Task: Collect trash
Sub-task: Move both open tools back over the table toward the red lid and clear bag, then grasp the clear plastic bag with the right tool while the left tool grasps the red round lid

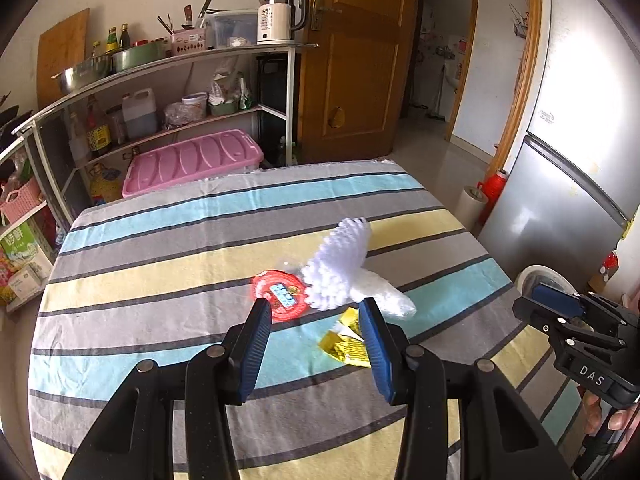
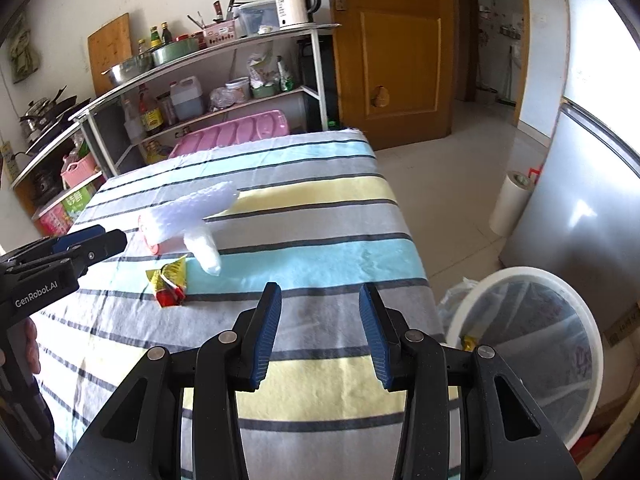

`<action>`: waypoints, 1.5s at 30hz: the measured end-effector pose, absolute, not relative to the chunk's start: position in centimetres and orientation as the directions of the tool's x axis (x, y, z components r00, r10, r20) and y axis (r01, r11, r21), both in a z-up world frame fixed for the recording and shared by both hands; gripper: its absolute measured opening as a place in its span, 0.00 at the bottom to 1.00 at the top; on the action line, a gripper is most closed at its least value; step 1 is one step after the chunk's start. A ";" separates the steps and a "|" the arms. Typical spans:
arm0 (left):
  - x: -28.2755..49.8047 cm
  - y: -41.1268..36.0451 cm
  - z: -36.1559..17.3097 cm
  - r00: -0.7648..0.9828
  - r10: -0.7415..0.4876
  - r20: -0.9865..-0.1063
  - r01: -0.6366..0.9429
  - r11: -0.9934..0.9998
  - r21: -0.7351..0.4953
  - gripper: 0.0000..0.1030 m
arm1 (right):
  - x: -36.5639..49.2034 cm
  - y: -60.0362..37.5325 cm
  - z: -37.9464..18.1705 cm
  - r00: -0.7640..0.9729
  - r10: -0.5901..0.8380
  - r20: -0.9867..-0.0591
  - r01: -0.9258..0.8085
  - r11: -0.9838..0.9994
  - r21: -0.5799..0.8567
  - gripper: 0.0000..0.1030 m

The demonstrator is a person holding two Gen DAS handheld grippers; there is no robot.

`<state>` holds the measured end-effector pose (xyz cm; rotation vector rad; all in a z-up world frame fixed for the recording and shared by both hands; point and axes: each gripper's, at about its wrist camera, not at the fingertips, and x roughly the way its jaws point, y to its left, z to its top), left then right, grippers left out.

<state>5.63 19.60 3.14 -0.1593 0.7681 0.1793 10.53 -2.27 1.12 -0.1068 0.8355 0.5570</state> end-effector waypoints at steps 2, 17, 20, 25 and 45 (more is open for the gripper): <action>5.6 20.5 3.3 0.705 0.103 -0.702 -0.221 0.972 -0.080 0.45 | 10.9 -0.6 0.9 0.506 0.454 -0.734 -0.545 0.827 0.137 0.41; 7.9 23.8 0.1 0.656 -0.008 -0.754 -0.156 0.977 -0.146 0.58 | 13.3 7.6 -1.6 0.387 0.510 -0.768 -0.680 0.721 0.136 0.47; 8.9 23.9 -0.8 0.631 -0.009 -0.775 -0.151 0.979 -0.134 0.59 | 13.7 8.3 -2.2 0.383 0.500 -0.777 -0.683 0.719 0.127 0.51; 9.6 23.7 -1.4 0.626 -0.006 -0.780 -0.140 0.983 -0.120 0.59 | 14.4 9.2 -3.2 0.369 0.481 -0.795 -0.696 0.710 0.106 0.52; 11.6 23.9 -2.5 0.618 -0.005 -0.786 -0.141 0.983 -0.118 0.59 | 14.9 10.7 -3.9 0.375 0.468 -0.800 -0.736 0.675 0.049 0.43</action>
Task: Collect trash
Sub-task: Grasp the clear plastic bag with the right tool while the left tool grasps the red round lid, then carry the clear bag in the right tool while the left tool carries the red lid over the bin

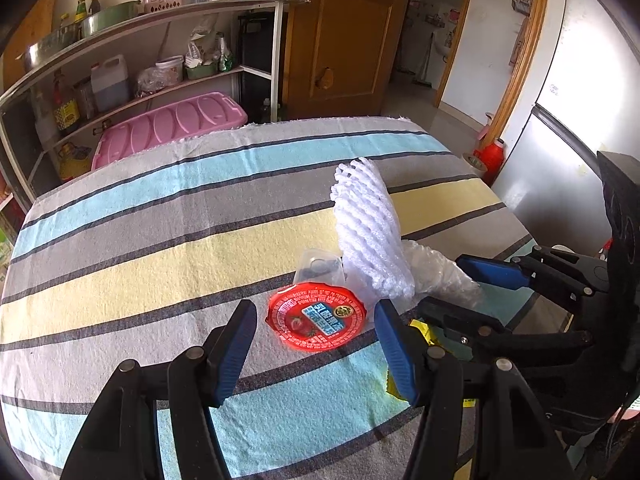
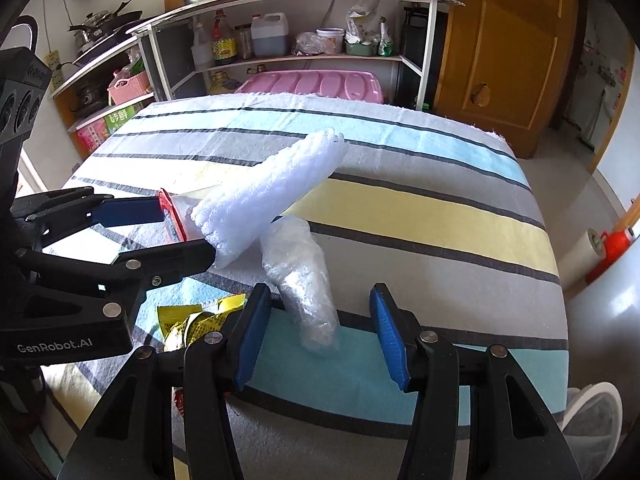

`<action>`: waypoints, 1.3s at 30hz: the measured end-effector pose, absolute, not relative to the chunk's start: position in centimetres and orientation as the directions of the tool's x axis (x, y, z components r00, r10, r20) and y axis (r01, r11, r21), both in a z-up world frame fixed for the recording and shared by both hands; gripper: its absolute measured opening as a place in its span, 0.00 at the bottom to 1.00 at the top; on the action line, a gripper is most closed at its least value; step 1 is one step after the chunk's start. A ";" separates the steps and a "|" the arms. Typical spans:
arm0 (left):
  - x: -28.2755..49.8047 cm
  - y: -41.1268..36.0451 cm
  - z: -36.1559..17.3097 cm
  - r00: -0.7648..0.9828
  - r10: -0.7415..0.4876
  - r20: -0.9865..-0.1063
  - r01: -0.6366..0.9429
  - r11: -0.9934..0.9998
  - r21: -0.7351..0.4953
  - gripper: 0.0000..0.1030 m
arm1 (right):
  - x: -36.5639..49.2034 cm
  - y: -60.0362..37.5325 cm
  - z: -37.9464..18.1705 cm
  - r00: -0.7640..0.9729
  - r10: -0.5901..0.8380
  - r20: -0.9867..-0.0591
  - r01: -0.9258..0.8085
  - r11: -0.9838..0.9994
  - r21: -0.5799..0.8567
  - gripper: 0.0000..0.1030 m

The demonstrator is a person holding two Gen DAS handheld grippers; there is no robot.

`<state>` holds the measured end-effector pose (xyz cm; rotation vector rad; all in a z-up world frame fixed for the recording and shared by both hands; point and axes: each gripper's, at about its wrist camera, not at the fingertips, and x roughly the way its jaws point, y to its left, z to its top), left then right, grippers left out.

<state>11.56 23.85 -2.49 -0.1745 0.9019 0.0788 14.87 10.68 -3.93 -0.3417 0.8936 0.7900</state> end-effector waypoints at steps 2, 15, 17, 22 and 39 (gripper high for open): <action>11.6 23.7 -2.5 0.621 -0.002 -0.784 -0.141 0.983 -0.114 0.54 | 14.7 10.8 -3.9 0.369 0.474 -0.799 -0.742 0.668 0.054 0.37; 11.2 23.6 -2.2 0.630 0.026 -0.776 -0.157 0.983 -0.094 0.45 | 14.3 10.5 -3.8 0.366 0.487 -0.793 -0.748 0.661 0.060 0.21; 10.9 23.7 -2.1 0.631 0.028 -0.775 -0.161 0.982 -0.095 0.45 | 14.2 10.3 -3.9 0.371 0.480 -0.795 -0.745 0.665 0.054 0.21; 10.2 23.6 -1.6 0.639 0.035 -0.768 -0.167 0.982 -0.094 0.45 | 14.0 9.7 -3.6 0.368 0.489 -0.791 -0.738 0.671 0.071 0.21; 6.8 20.6 1.5 0.687 0.052 -0.725 -0.143 0.988 -0.064 0.45 | 11.6 5.2 -1.3 0.413 0.514 -0.752 -0.681 0.722 0.120 0.20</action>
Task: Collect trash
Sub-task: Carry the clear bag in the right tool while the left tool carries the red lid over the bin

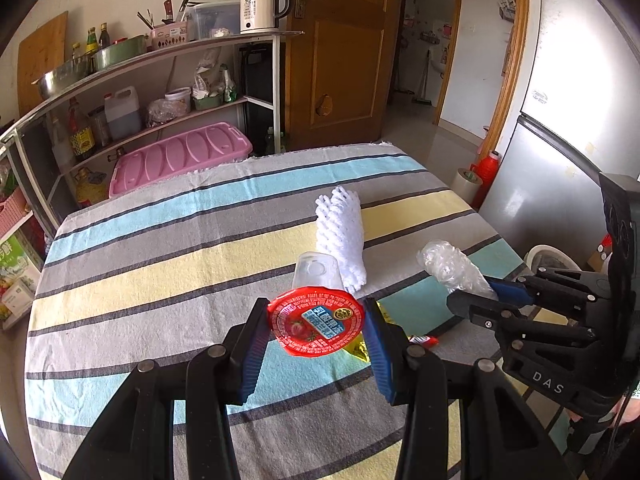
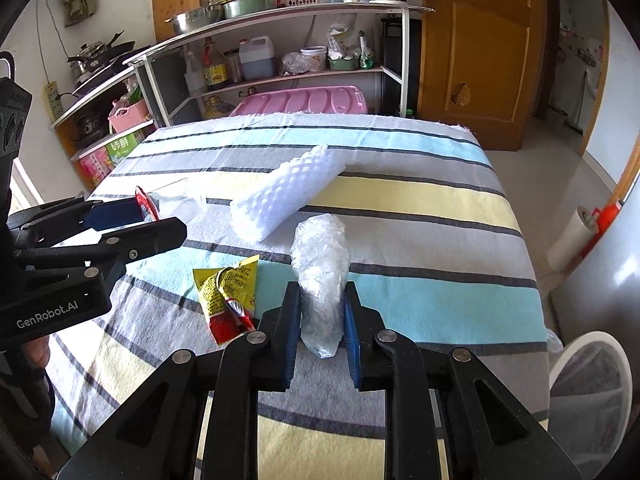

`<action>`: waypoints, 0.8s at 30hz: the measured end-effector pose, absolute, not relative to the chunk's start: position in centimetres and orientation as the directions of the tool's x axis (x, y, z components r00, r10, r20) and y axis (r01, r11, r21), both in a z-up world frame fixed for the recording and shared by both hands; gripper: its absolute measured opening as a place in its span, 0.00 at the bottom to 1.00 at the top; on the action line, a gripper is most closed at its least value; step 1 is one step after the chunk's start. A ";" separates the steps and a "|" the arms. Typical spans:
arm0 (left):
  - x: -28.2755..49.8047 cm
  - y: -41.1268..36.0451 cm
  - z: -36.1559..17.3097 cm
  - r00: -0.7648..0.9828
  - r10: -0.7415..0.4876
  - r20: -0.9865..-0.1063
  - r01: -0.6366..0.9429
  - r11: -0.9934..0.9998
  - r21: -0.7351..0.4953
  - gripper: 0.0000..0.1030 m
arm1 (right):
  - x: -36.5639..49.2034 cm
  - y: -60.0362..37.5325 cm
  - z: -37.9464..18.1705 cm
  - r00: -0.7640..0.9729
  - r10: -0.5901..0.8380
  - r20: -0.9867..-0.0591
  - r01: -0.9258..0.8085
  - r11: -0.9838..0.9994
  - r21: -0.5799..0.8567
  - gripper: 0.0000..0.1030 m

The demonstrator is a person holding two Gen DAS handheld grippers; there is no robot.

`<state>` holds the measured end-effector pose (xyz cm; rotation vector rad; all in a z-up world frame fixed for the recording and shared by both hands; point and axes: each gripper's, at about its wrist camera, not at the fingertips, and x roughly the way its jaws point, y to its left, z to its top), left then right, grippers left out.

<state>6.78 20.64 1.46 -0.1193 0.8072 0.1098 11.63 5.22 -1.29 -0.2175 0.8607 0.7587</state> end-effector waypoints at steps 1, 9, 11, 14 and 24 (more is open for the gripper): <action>6.6 20.3 1.7 0.691 0.050 -0.721 -0.139 0.988 -0.065 0.45 | 11.4 4.8 -1.1 0.418 0.516 -0.747 -0.676 0.727 0.123 0.20; 5.7 17.0 3.6 0.725 0.017 -0.689 -0.091 0.993 -0.070 0.45 | 10.2 1.2 0.9 0.481 0.514 -0.710 -0.631 0.765 0.126 0.20; 5.5 16.2 3.9 0.731 0.012 -0.683 -0.082 0.994 -0.069 0.45 | 9.8 0.1 1.4 0.501 0.511 -0.699 -0.616 0.777 0.126 0.20; 5.5 14.9 4.4 0.735 -0.001 -0.678 -0.059 0.996 -0.066 0.45 | 9.3 -1.6 2.2 0.526 0.504 -0.685 -0.597 0.792 0.125 0.20; 6.2 9.5 5.5 0.749 -0.070 -0.658 0.042 0.997 -0.058 0.45 | 8.3 -7.7 3.8 0.606 0.446 -0.659 -0.500 0.857 0.121 0.20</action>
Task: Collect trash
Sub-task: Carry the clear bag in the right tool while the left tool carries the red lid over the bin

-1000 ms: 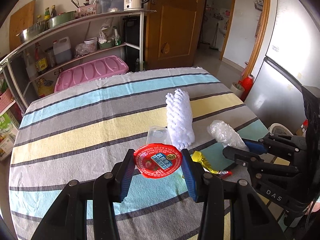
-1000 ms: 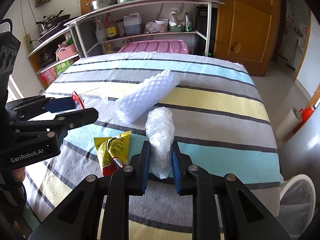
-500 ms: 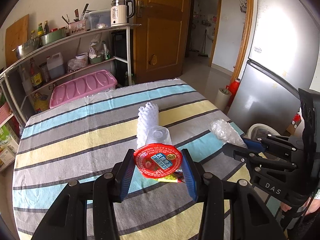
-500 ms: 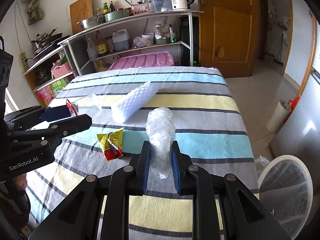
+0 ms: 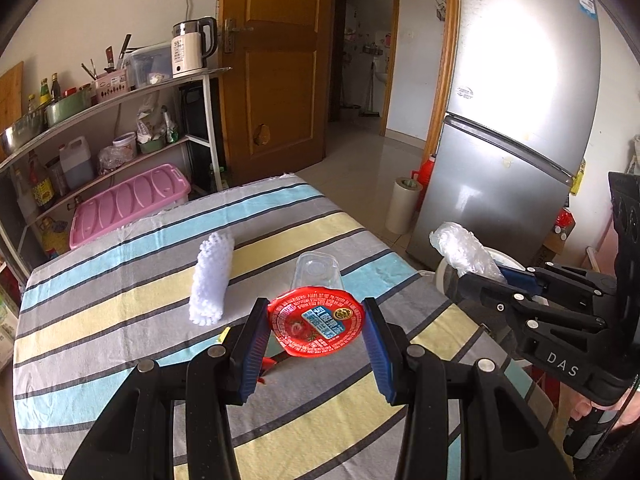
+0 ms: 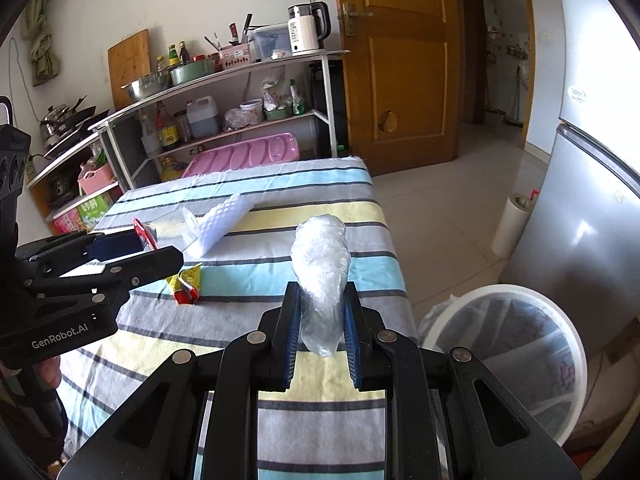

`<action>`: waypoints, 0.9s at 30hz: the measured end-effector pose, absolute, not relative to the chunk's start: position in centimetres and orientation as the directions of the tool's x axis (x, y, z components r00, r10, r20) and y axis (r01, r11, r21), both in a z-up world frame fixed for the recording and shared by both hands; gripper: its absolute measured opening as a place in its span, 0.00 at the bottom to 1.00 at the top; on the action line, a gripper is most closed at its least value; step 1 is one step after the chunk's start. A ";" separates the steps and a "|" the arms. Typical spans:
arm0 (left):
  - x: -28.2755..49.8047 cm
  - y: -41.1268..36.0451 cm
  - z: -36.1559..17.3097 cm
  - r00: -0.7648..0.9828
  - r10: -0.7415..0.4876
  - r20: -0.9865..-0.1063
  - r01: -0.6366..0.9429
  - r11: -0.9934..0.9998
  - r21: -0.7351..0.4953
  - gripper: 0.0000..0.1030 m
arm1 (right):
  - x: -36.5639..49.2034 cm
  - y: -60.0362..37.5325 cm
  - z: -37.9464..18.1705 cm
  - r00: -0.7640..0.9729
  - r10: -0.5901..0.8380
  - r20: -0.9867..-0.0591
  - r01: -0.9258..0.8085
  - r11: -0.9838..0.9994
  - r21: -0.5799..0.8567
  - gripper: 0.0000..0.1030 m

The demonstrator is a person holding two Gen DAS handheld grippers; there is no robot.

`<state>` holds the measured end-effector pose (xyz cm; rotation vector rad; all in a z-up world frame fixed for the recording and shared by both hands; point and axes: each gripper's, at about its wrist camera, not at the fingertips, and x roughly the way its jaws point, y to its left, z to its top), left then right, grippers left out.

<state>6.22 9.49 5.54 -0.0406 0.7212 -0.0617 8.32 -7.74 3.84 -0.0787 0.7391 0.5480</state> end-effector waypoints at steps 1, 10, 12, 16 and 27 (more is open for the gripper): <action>6.3 8.9 5.6 0.749 -0.082 -0.657 0.057 0.997 -0.059 0.45 | 8.3 -8.5 3.9 0.614 0.434 -0.659 -0.486 0.866 0.119 0.20; 8.2 2.8 5.7 0.735 -0.173 -0.656 0.176 0.982 -0.061 0.45 | 7.8 -14.7 4.8 0.678 0.329 -0.657 -0.358 0.929 0.095 0.20; 8.5 1.4 5.6 0.730 -0.194 -0.655 0.204 0.977 -0.061 0.45 | 7.7 -16.1 4.8 0.689 0.301 -0.660 -0.328 0.941 0.087 0.20; 9.4 -1.4 5.0 0.714 -0.233 -0.661 0.258 0.964 -0.061 0.45 | 7.7 -18.6 4.5 0.696 0.252 -0.672 -0.275 0.959 0.075 0.20; 12.2 -7.8 2.1 0.625 -0.317 -0.713 0.353 0.930 -0.104 0.45 | 8.9 -24.3 1.2 0.664 0.134 -0.736 -0.139 0.989 0.055 0.20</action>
